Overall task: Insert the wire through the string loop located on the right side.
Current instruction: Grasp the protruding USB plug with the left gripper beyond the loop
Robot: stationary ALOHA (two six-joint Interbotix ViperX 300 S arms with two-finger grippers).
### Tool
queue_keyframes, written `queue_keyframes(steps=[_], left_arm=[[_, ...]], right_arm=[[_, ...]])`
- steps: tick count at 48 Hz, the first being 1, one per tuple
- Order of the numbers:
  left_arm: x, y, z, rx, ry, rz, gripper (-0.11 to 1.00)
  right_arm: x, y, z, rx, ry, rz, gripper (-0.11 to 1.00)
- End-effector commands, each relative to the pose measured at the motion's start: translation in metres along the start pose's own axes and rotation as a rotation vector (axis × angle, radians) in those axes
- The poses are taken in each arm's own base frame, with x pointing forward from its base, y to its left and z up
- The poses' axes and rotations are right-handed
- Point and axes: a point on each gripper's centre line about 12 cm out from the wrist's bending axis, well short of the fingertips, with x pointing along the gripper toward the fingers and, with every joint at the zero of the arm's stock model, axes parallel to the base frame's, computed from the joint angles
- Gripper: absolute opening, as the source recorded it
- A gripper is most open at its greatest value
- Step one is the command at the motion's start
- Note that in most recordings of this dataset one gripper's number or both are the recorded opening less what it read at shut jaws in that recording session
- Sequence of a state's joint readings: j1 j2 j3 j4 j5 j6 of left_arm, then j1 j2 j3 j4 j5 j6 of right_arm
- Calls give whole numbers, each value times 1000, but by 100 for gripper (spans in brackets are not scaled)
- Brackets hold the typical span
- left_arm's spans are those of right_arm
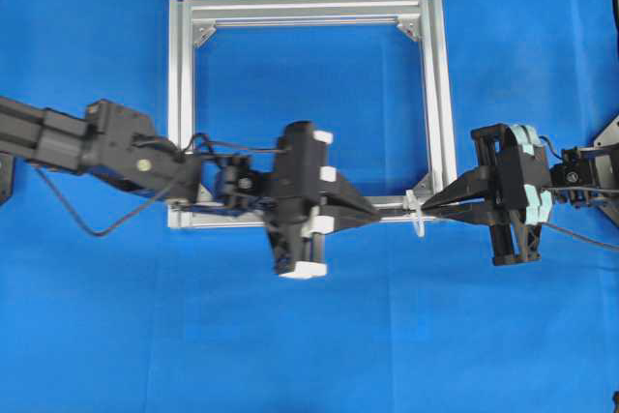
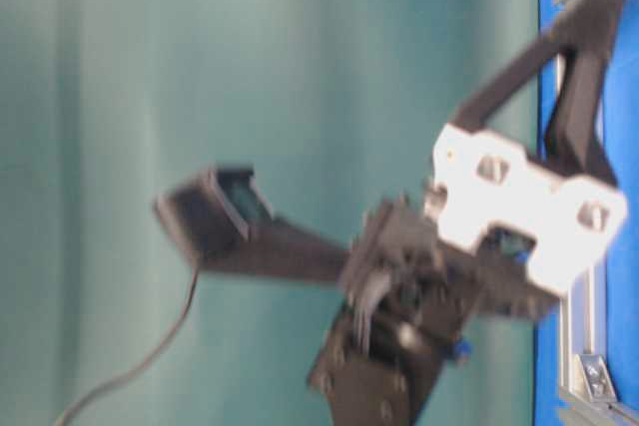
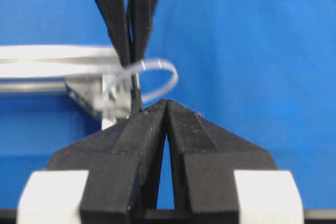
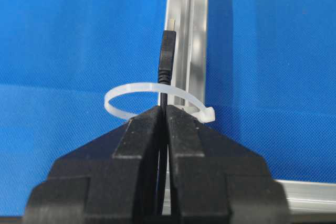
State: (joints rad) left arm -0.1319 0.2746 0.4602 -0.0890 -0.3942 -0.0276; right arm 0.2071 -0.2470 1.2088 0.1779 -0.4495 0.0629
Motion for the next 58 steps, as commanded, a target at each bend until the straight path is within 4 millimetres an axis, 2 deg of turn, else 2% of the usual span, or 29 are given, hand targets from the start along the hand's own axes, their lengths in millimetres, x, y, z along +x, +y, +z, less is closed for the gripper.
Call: queue_keyframes(steps=[1, 10, 26, 28, 31, 39, 43, 45, 52, 58], left_arm=[[8, 1, 23, 0, -31, 0, 0], [20, 1, 26, -3, -10, 2, 0], [20, 3, 22, -6, 2, 6, 2], [20, 3, 22, -4, 1, 5, 7], [20, 3, 22, -6, 4, 5, 21], [19, 3, 22, -7, 4, 6, 70], [20, 3, 21, -6, 5, 5, 88], [19, 3, 22, -6, 4, 5, 91], [20, 3, 19, -6, 11, 6, 89], [28, 5, 4, -8, 39, 9, 90]], right_arm=[[2, 2, 9, 4, -29, 3, -3], [2, 2, 9, 4, -29, 3, -3], [2, 2, 9, 4, -30, 4, -3], [2, 2, 9, 4, -29, 3, -3], [2, 2, 9, 4, -29, 3, -3], [2, 2, 9, 4, -29, 3, -3], [2, 1, 8, 4, -26, 3, -3], [2, 2, 9, 4, -29, 4, -3], [2, 1, 8, 4, -26, 3, -3], [2, 1, 8, 4, -26, 3, -3]])
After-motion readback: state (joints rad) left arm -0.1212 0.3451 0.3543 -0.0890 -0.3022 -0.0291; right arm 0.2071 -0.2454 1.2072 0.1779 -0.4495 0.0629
